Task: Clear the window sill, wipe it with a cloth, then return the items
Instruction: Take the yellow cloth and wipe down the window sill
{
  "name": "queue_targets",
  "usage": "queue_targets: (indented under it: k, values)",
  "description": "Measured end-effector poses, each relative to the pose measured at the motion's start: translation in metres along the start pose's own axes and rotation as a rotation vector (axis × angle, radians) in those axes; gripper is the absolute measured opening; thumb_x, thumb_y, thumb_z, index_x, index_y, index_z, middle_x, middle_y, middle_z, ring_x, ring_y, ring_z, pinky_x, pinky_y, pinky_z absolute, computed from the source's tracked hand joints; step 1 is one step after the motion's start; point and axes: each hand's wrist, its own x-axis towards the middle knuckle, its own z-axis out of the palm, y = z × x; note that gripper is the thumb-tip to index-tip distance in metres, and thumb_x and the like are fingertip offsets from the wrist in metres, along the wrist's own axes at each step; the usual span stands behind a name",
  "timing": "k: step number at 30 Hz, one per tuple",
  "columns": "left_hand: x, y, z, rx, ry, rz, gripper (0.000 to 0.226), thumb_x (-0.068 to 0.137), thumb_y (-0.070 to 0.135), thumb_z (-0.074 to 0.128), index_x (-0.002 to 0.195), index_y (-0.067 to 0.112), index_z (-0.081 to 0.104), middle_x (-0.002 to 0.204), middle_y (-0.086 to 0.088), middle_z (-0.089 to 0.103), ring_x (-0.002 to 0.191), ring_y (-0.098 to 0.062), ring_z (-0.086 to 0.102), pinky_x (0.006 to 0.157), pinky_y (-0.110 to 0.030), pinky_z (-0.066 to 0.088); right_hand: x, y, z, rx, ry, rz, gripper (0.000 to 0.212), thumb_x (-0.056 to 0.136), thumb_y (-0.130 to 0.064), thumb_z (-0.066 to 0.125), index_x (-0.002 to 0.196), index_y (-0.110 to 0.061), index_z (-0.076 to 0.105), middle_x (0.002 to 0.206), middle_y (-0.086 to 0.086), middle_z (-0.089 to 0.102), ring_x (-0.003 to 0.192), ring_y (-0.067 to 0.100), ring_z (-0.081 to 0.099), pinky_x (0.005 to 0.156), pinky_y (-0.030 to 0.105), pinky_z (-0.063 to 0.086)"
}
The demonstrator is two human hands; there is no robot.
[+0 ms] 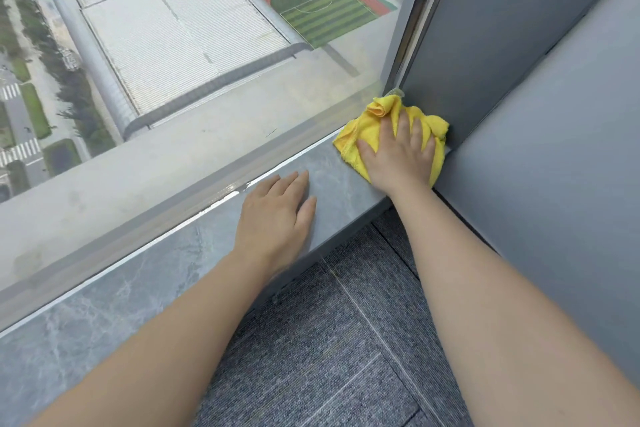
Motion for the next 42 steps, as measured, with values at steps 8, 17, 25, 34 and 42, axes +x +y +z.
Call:
queue_targets:
  k: [8, 17, 25, 34, 42]
  values:
    - [-0.015, -0.004, -0.014, -0.030, -0.055, 0.008, 0.055, 0.086, 0.036, 0.018, 0.132, 0.012, 0.037, 0.135, -0.012, 0.051, 0.127, -0.029, 0.036, 0.100, -0.023, 0.016, -0.008, -0.027, 0.003, 0.014, 0.022, 0.065, 0.070, 0.092, -0.051, 0.027, 0.147, -0.009, 0.012, 0.159, 0.013, 0.000, 0.146, 0.030, -0.007, 0.116, 0.051, -0.002]
    - [-0.037, -0.014, -0.020, -0.035, -0.169, 0.045, 0.041, 0.092, 0.032, 0.028, 0.121, 0.006, 0.043, 0.135, -0.019, 0.049, 0.125, -0.035, 0.035, 0.110, -0.040, 0.024, -0.040, -0.004, -0.002, -0.040, 0.042, -0.063, 0.062, 0.094, -0.050, 0.025, 0.145, -0.016, 0.018, 0.159, 0.009, 0.004, 0.147, 0.027, 0.000, 0.115, 0.049, 0.004]
    - [-0.064, -0.001, -0.024, -0.200, -0.122, -0.006, 0.044, 0.095, 0.025, 0.031, 0.136, 0.010, 0.030, 0.150, -0.010, 0.031, 0.140, -0.024, 0.021, 0.110, -0.026, 0.013, -0.089, -0.014, 0.008, -0.003, 0.013, -0.041, 0.059, 0.096, -0.045, 0.023, 0.148, -0.019, 0.011, 0.160, 0.008, 0.001, 0.147, 0.027, -0.005, 0.117, 0.048, -0.006]
    - [-0.118, -0.016, -0.040, -0.449, 0.064, -0.128, 0.040, 0.095, 0.020, 0.033, 0.133, 0.008, 0.038, 0.145, -0.010, 0.039, 0.135, -0.020, 0.031, 0.107, -0.024, 0.021, -0.167, -0.029, 0.032, 0.061, -0.046, -0.418, 0.045, 0.099, -0.035, 0.025, 0.144, -0.029, 0.027, 0.159, -0.005, 0.010, 0.148, 0.015, 0.000, 0.118, 0.038, -0.005]
    - [-0.179, -0.026, -0.075, -0.586, 0.124, -0.152, 0.036, 0.095, 0.021, 0.034, 0.124, 0.006, 0.049, 0.135, -0.012, 0.050, 0.127, -0.022, 0.040, 0.100, -0.027, 0.029, -0.231, -0.050, 0.008, 1.046, -0.147, -0.021, 0.044, 0.093, -0.036, 0.041, 0.090, 0.000, 0.066, 0.096, 0.014, 0.059, 0.076, 0.024, 0.059, 0.071, 0.023, 0.050]
